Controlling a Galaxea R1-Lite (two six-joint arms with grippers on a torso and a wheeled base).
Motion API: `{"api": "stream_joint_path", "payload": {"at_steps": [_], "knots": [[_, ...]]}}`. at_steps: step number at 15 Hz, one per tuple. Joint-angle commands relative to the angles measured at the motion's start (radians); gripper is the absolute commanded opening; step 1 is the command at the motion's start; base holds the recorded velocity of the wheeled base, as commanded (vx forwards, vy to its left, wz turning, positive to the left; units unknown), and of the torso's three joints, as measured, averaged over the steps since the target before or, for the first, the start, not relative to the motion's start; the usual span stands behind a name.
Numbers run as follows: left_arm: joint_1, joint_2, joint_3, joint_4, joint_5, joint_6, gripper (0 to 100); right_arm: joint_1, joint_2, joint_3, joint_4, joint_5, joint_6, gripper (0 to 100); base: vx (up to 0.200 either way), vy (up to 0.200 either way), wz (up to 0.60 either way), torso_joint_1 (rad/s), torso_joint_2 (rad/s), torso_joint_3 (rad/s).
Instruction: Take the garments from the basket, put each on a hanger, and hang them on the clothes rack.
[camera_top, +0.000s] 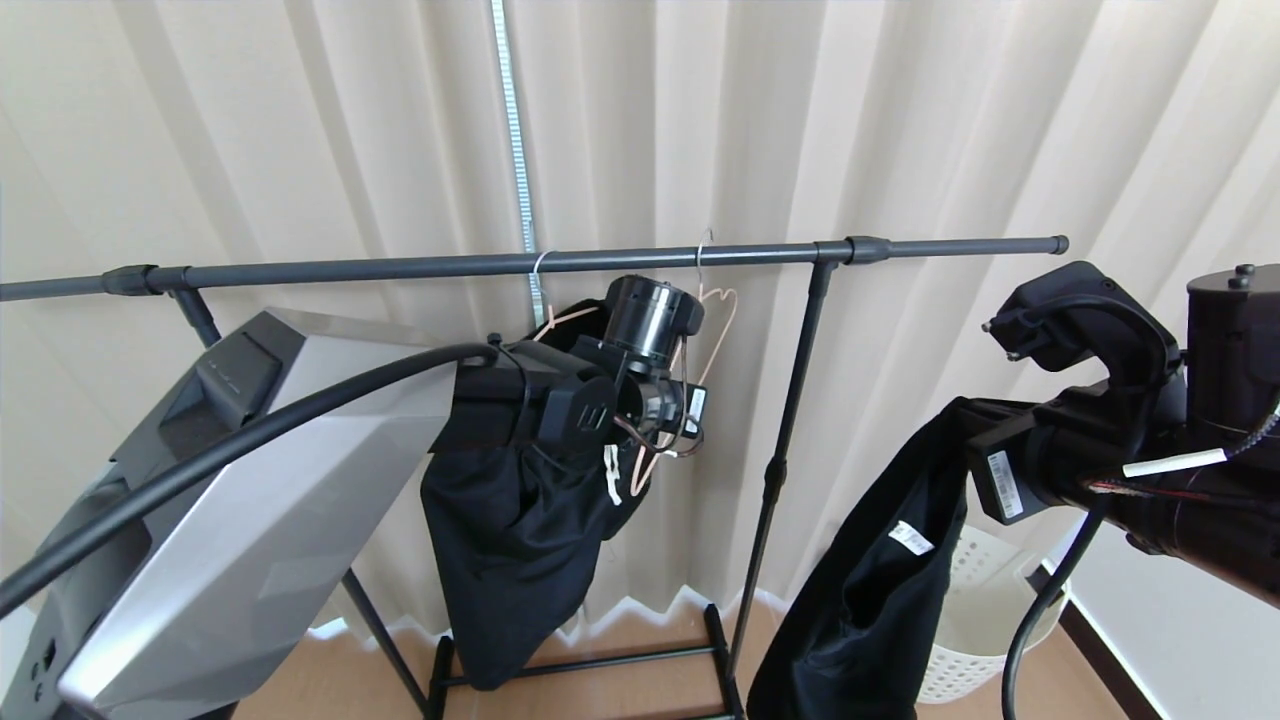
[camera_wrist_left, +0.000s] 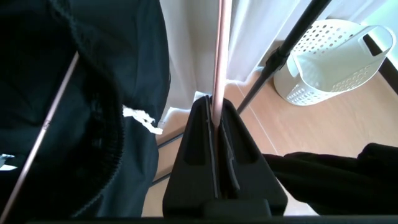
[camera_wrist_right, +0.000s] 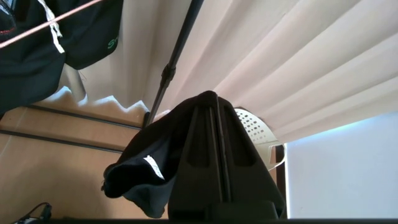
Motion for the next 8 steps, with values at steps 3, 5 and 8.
{"api": "stream_joint_path", "payload": {"at_steps": [3,5,8], "knots": [[-0.001,-0.043,0.007,-0.001,0.001,-0.002,0,0.000,0.003,0.001,0.000,0.000,-0.001,0,0.000,0.000,0.00,0.000,0.00,0.000],[-0.001,-0.083,0.046,-0.004,-0.001,-0.002,0,0.001,0.006,0.001,0.000,0.000,-0.001,0,0.000,0.000,0.00,0.000,0.00,0.000],[-0.002,-0.120,0.125,-0.067,-0.004,0.000,0,0.001,0.011,0.001,-0.002,0.000,-0.001,0,0.000,0.000,0.00,0.000,0.00,0.000]]}}
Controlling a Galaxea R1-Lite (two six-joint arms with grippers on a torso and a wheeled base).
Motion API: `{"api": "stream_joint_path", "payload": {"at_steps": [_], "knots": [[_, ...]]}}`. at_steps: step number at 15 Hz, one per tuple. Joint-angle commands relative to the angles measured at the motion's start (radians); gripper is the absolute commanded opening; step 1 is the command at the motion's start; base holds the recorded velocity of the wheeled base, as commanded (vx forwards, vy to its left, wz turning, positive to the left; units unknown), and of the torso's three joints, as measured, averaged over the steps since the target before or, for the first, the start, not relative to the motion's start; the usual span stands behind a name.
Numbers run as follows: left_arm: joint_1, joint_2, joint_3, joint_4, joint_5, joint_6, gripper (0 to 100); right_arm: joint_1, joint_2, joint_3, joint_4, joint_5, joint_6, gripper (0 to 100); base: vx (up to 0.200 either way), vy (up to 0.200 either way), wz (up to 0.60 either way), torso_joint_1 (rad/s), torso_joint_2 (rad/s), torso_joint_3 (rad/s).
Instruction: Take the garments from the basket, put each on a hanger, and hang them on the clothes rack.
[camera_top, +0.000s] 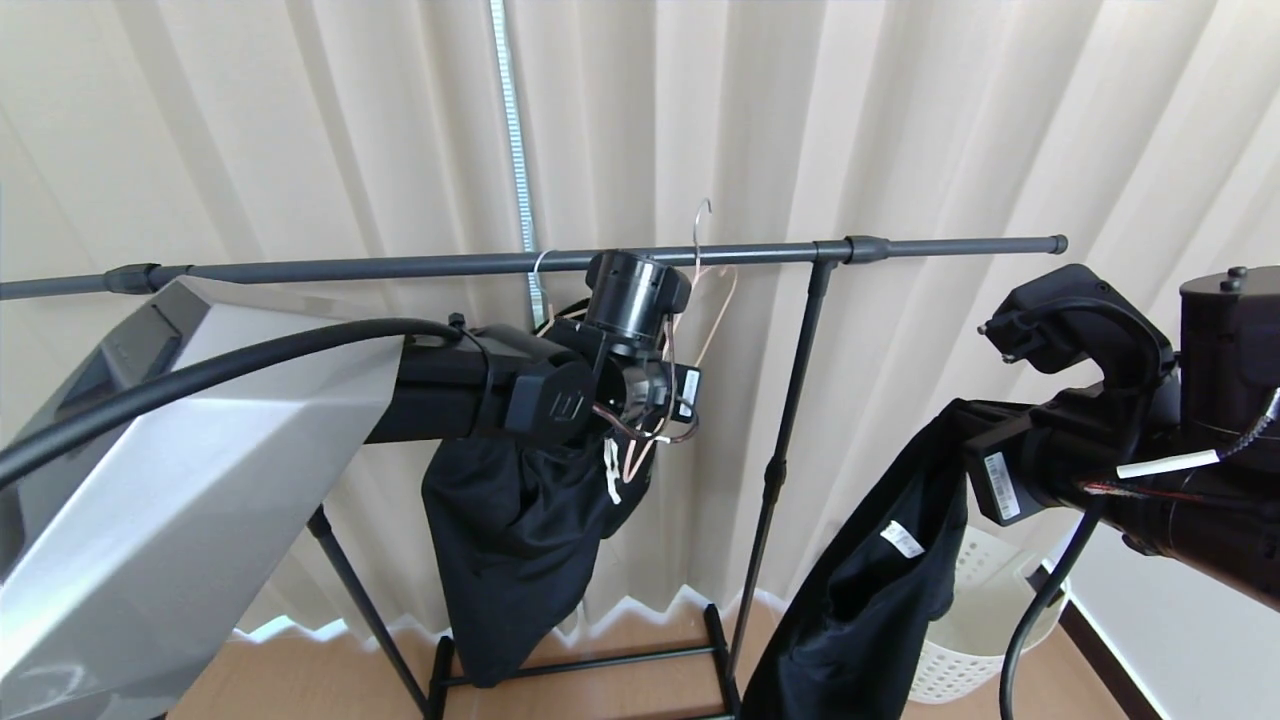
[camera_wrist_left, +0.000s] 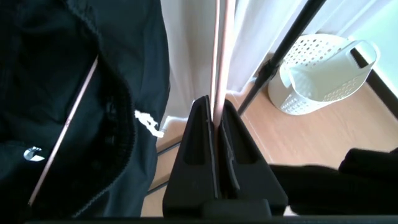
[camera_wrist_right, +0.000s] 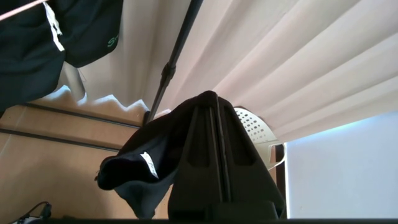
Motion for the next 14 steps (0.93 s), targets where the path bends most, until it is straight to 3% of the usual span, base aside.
{"api": "stream_joint_path", "payload": {"at_steps": [1,8,14], "knots": [[-0.002,-0.043,0.070,-0.048,0.001,0.005,0,0.000,0.005,0.000,-0.001,0.000,0.000,0,0.000,0.000,0.00,0.000,0.00,0.000],[-0.014,-0.145,0.208,-0.084,-0.004,0.002,0,0.000,0.003,0.005,-0.001,0.000,0.000,0,0.000,0.000,0.00,0.000,0.00,0.000],[-0.022,-0.324,0.528,-0.249,-0.009,0.007,0,0.000,0.006,0.005,-0.001,0.000,0.000,0,0.000,0.000,0.00,0.000,0.00,0.000]]}}
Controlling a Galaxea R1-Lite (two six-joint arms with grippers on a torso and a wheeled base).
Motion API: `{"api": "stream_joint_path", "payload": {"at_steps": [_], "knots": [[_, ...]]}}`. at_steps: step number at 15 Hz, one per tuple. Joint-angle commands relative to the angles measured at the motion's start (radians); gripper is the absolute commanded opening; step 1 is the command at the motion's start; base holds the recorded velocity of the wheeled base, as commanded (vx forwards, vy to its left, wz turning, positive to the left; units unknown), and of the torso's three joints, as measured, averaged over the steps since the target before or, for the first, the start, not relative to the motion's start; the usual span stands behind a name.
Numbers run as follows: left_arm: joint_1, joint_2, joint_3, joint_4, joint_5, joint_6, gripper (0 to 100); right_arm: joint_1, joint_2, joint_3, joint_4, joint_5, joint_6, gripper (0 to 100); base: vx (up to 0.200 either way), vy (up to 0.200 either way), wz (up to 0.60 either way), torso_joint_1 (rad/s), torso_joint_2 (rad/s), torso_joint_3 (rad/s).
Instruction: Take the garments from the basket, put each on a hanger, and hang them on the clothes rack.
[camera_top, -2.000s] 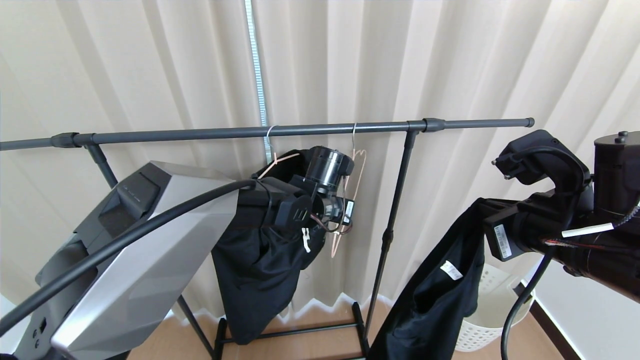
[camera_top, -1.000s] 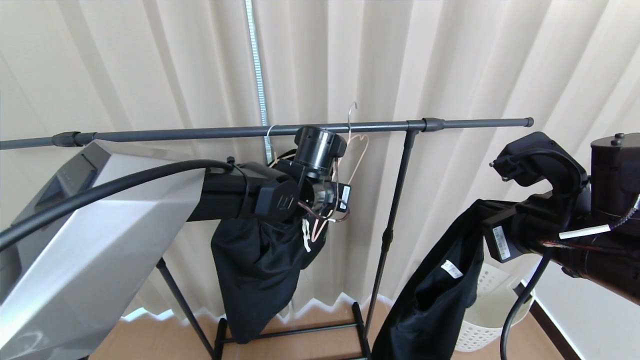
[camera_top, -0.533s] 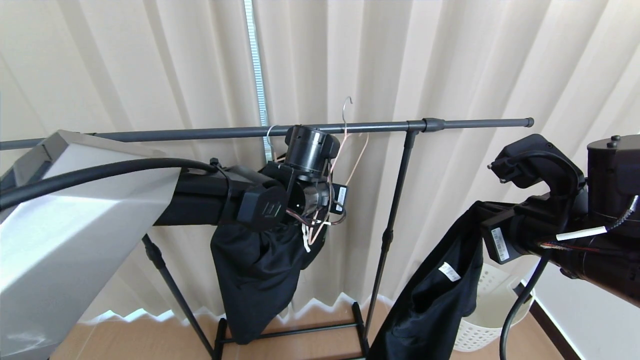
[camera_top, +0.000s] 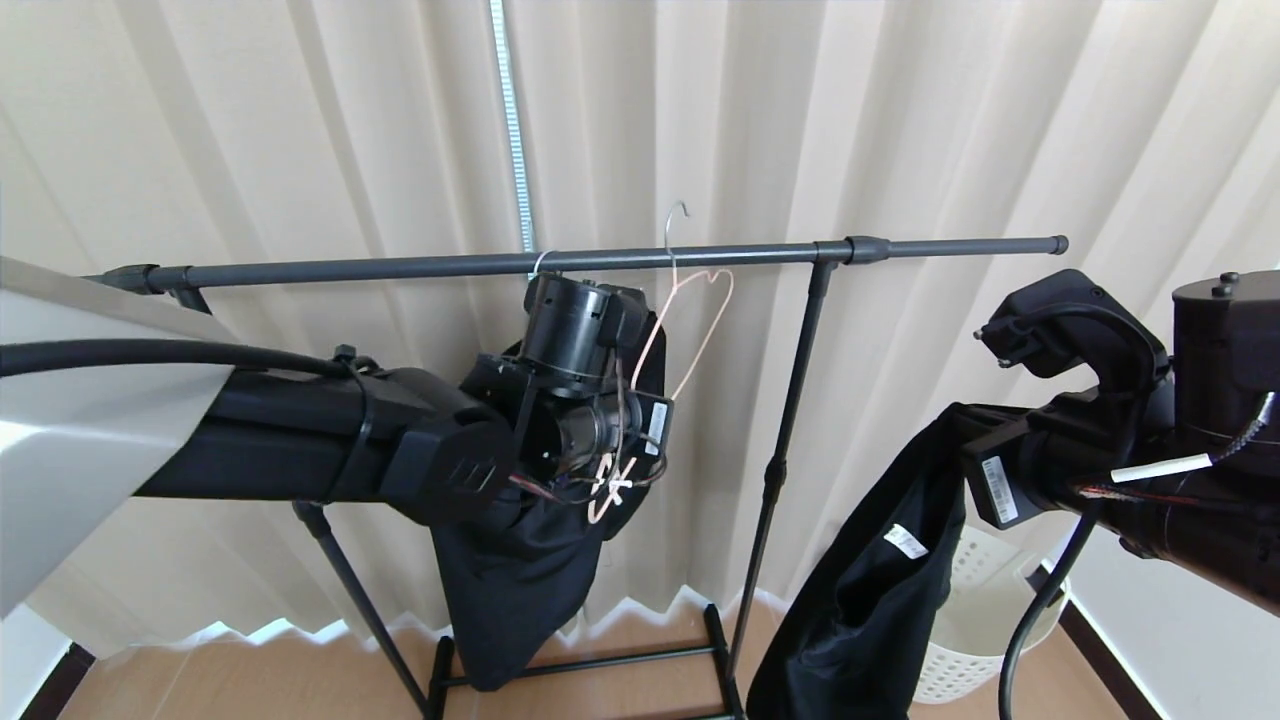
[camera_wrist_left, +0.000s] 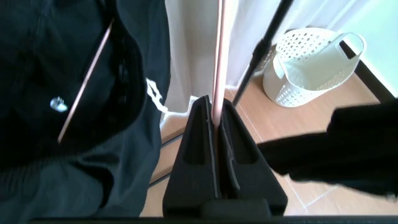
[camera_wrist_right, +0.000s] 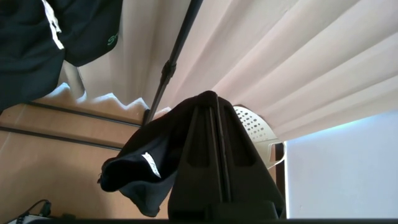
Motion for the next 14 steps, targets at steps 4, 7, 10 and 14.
{"api": "stream_joint_path", "payload": {"at_steps": [4,7,10,14], "knots": [[0.000,-0.195,0.264,-0.086,-0.048,0.001,0,0.000,0.015,0.003,-0.001,0.000,0.001,0,0.000,0.000,0.00,0.000,0.00,0.000],[0.003,-0.275,0.411,-0.172,-0.088,0.003,0,-0.012,0.030,0.006,-0.002,0.000,0.001,0,0.000,0.000,0.00,0.000,0.00,0.000],[0.011,-0.352,0.530,-0.234,-0.147,0.003,0,-0.021,0.042,0.006,-0.002,0.000,0.002,0,0.000,0.000,0.00,0.000,0.00,0.000],[0.082,-0.465,0.721,-0.323,-0.279,0.076,0,-0.049,0.075,0.009,-0.028,0.000,0.001,0,0.000,0.000,0.00,0.000,0.00,0.000]]}}
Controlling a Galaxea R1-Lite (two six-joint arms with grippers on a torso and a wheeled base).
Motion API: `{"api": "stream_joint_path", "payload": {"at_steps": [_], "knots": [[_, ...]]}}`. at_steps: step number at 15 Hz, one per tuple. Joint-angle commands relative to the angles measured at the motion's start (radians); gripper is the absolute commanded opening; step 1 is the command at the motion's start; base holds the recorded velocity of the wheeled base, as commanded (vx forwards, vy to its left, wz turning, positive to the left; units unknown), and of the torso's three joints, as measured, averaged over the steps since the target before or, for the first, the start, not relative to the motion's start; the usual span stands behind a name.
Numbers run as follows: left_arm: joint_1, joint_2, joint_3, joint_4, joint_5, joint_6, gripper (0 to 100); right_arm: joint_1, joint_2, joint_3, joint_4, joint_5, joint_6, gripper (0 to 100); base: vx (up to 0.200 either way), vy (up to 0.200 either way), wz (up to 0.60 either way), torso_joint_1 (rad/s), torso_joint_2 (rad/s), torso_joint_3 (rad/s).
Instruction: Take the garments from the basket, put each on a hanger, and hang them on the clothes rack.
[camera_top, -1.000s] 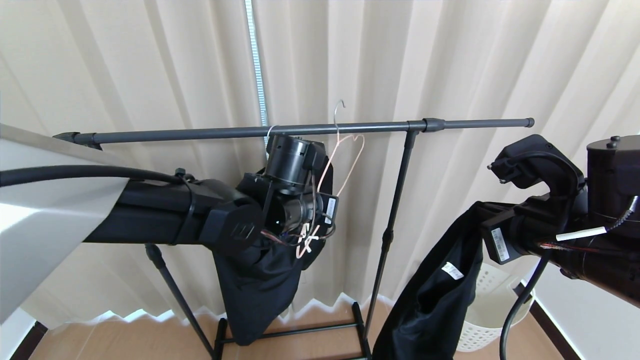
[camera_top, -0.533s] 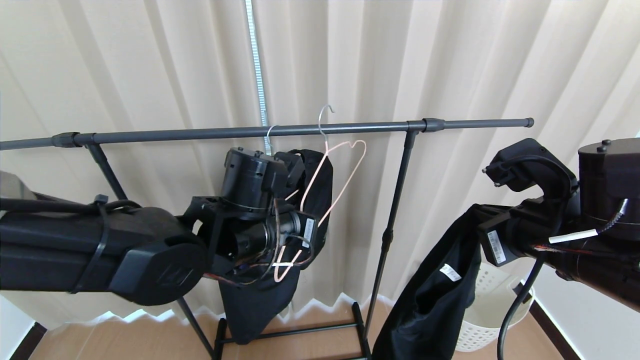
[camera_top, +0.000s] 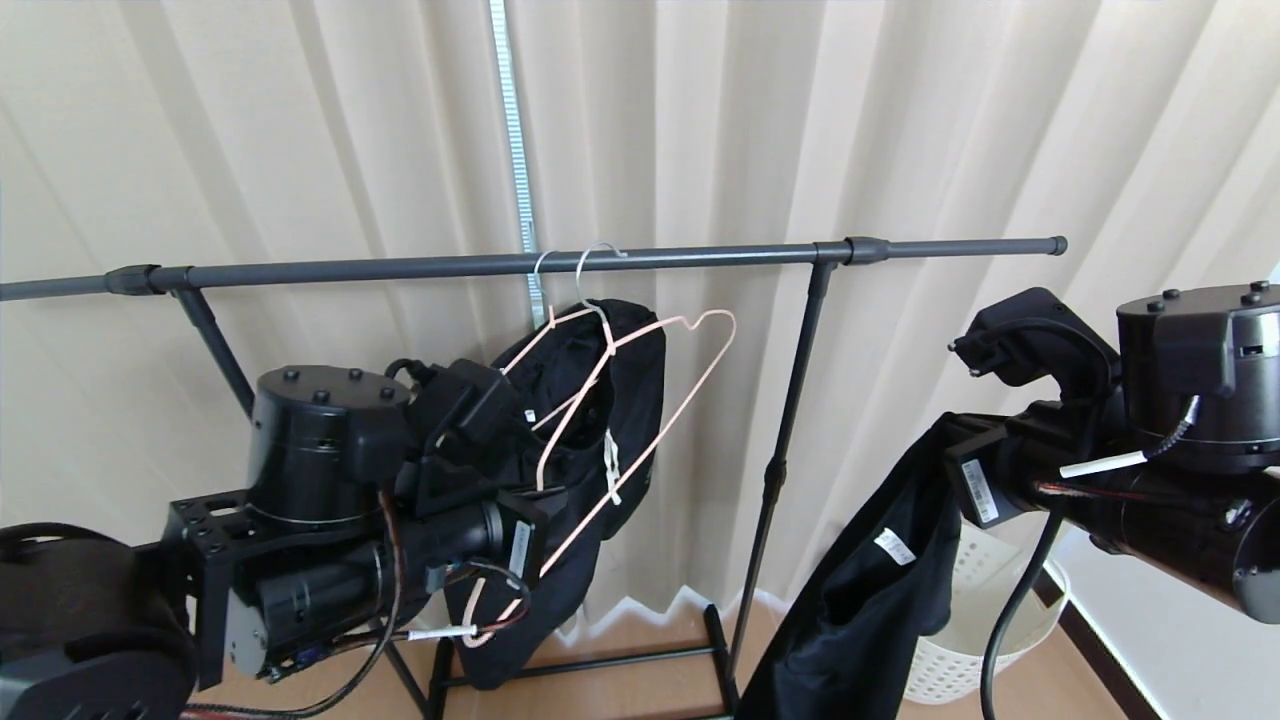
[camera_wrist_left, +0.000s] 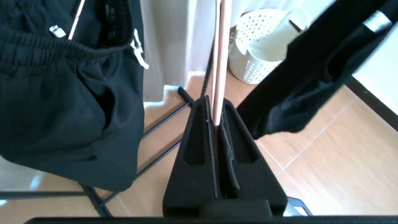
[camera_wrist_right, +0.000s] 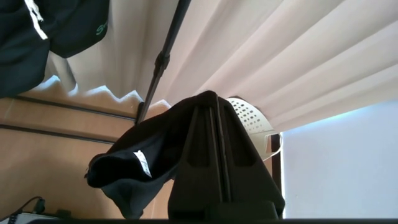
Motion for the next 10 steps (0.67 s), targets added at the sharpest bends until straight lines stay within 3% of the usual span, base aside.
{"api": "stream_joint_path", "payload": {"at_steps": [1,4,7,10], "knots": [[0.036,-0.073,0.106,-0.053,-0.070,0.035,0,-0.011,0.025,0.001,-0.009,0.000,-0.001,0,0.000,0.000,0.00,0.000,0.00,0.000],[0.074,-0.077,0.200,-0.162,-0.158,0.094,0,-0.036,0.058,0.001,-0.034,-0.002,-0.001,0,0.000,0.000,0.00,0.000,0.00,0.000],[0.105,-0.090,0.335,-0.238,-0.277,0.227,0,-0.051,0.087,0.001,-0.072,-0.012,-0.003,0,0.000,0.000,0.00,0.000,0.00,0.000],[0.105,-0.077,0.458,-0.361,-0.365,0.293,0,-0.073,0.108,0.001,-0.109,-0.012,-0.001,0,0.000,0.000,0.00,0.000,0.00,0.000]]}}
